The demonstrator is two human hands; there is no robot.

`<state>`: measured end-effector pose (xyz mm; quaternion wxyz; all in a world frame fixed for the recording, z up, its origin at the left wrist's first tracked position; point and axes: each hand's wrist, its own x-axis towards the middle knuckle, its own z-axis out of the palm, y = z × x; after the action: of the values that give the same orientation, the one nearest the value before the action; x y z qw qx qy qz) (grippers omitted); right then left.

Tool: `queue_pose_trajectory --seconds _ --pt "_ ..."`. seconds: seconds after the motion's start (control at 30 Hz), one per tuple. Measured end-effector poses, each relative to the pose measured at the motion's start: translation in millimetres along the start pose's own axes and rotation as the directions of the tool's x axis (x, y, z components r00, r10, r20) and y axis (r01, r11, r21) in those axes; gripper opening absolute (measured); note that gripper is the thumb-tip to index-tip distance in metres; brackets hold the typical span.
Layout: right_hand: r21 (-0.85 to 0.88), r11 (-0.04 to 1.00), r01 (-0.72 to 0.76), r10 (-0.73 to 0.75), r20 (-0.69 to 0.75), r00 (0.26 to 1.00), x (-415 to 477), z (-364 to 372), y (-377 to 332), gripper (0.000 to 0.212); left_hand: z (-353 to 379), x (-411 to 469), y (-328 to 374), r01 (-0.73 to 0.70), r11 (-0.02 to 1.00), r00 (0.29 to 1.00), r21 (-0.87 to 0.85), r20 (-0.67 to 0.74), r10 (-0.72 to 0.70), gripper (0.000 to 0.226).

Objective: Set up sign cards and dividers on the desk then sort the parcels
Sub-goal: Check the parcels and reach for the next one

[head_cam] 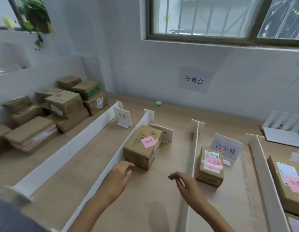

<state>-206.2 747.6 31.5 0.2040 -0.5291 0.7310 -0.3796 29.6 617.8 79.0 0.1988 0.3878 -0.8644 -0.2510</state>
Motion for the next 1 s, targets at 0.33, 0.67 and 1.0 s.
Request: queue_pose_trajectory --seconds 0.33,0.67,1.0 --pt "0.118 0.959 0.258 -0.281 0.255 0.925 -30.4 184.6 -184.0 0.044 -177.2 -210.5 -130.0 0.323 0.945 0.879 -0.053 -0.353 -0.320 0.022" --pt "0.202 0.931 0.304 -0.364 0.443 0.819 -7.8 303.3 -286.9 0.060 -253.9 -305.1 -214.0 0.481 0.869 0.723 -0.113 -0.510 -0.466 0.033" --pt "0.315 0.906 0.282 -0.404 0.449 0.797 100.1 410.5 -360.5 0.044 -336.3 -253.3 -325.3 0.497 0.861 0.696 -0.112 -0.540 -0.473 0.025"
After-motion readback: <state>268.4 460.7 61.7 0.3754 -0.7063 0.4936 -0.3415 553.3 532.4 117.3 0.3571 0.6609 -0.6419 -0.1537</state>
